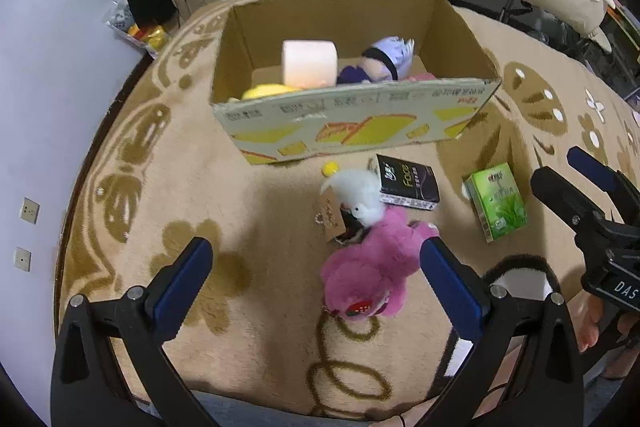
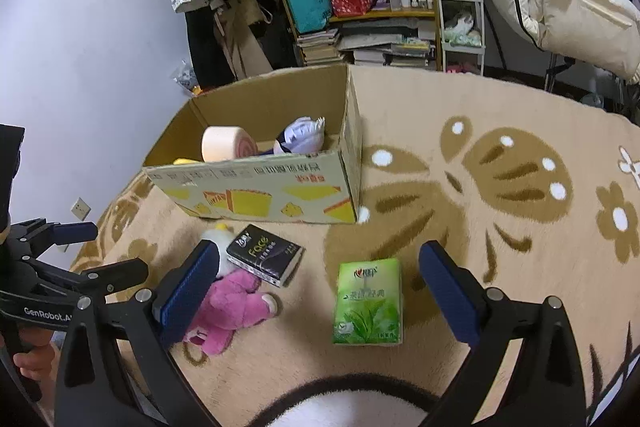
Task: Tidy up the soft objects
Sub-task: 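Move both grippers back toward the pink plush and green tissue pack, then grasp the pink plush with the left gripper while the right grasps the green tissue pack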
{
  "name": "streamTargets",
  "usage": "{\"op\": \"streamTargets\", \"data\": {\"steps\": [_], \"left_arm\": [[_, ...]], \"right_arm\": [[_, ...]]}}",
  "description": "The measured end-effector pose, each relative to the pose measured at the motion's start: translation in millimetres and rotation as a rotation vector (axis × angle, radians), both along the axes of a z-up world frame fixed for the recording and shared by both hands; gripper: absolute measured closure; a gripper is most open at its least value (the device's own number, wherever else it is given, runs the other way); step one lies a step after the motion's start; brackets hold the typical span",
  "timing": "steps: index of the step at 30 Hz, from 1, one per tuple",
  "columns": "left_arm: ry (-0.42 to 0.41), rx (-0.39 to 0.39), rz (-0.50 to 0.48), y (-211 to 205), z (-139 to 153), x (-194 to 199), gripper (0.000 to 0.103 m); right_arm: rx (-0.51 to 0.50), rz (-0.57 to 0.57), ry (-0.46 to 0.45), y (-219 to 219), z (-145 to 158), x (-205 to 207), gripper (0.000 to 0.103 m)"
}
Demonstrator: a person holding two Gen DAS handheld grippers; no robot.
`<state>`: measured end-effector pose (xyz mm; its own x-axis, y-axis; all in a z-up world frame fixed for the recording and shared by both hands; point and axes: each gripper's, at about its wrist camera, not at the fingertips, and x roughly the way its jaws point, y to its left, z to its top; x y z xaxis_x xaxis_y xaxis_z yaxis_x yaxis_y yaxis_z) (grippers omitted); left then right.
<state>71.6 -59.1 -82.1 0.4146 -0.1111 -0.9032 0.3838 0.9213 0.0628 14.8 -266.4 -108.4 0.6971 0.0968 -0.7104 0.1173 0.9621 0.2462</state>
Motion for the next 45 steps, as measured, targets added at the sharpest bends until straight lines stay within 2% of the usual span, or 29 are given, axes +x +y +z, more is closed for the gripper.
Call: {"op": "streamTargets", "data": {"steps": [17, 30, 40, 41, 43, 45], "left_arm": [[0.1, 0.097, -0.102, -34, -44, -1, 0.001], [0.195, 0.106, -0.112, -42, -69, 6, 0.001], [0.253, 0.114, -0.135, -51, -90, 12, 0.001], [0.259, 0.116, -0.136, -52, -92, 13, 0.001], [0.265, 0.121, -0.14, -54, -95, 14, 0.002], [0.272, 0.127, -0.144, -57, -99, 14, 0.006]], "right_arm": [[0.064, -0.056, 0.112, -18, -47, 16, 0.0], [0.096, -0.1, 0.199, -29, -77, 29, 0.0], [0.099, -0.088, 0.248, -30, -91, 37, 0.0], [0.098, -0.086, 0.253, -29, -92, 38, 0.0], [0.1, -0.077, 0.269, -28, -95, 39, 0.008], [0.094, -0.072, 0.284, -27, -98, 40, 0.009]]}}
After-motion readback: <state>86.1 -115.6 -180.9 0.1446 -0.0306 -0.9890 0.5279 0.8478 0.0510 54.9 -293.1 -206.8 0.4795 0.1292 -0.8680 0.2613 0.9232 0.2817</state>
